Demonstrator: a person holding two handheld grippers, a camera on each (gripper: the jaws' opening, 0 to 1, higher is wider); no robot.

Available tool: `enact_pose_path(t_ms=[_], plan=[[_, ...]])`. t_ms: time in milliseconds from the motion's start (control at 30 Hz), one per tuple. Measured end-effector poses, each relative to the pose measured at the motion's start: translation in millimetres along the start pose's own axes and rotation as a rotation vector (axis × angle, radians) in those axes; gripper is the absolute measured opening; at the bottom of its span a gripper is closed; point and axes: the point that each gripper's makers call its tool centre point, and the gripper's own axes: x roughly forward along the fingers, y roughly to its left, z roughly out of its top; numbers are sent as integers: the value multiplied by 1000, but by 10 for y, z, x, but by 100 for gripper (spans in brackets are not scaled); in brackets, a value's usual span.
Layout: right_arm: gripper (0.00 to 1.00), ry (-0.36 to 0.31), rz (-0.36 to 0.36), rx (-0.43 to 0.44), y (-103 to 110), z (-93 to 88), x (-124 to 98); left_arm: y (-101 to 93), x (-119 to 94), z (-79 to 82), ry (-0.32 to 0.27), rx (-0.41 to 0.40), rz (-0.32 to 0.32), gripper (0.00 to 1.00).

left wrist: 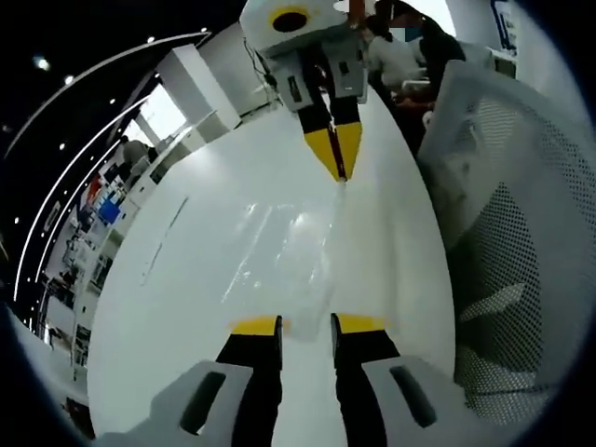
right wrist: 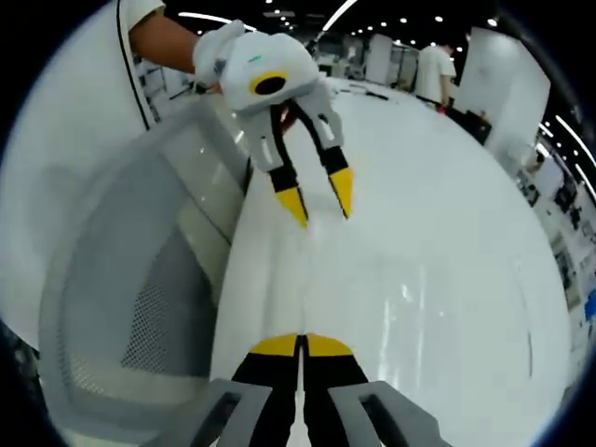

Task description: Open the resealable bag by pulling the two sides of the seal apart until the entire bag opening is separated and visibly accessible.

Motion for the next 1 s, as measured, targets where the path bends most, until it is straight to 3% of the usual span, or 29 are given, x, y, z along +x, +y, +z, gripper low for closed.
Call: enact_pose_path(t_ms=[133,333,500,700,867,1000], plan=[[0,-1,3,18,1,-8,-19,-24,-15,57,-16,24,-17,3],[0,-4,-1,59,-6,-1,-20,-36,-21,94,-24,44,-39,0],[0,-9,-32,144,-50,18,2,-51,-11,69,-21,11,-66,0],[15,-112,-72,146,-102,310,67,-32,-7,106,-52,-32,-87,0],[15,-190,-92,90,-123,619,180,1,21,116,-49,-42,-92,0],[12,-211,-109,66,-173,742,237,29,14,180,-68,-63,-80,0]])
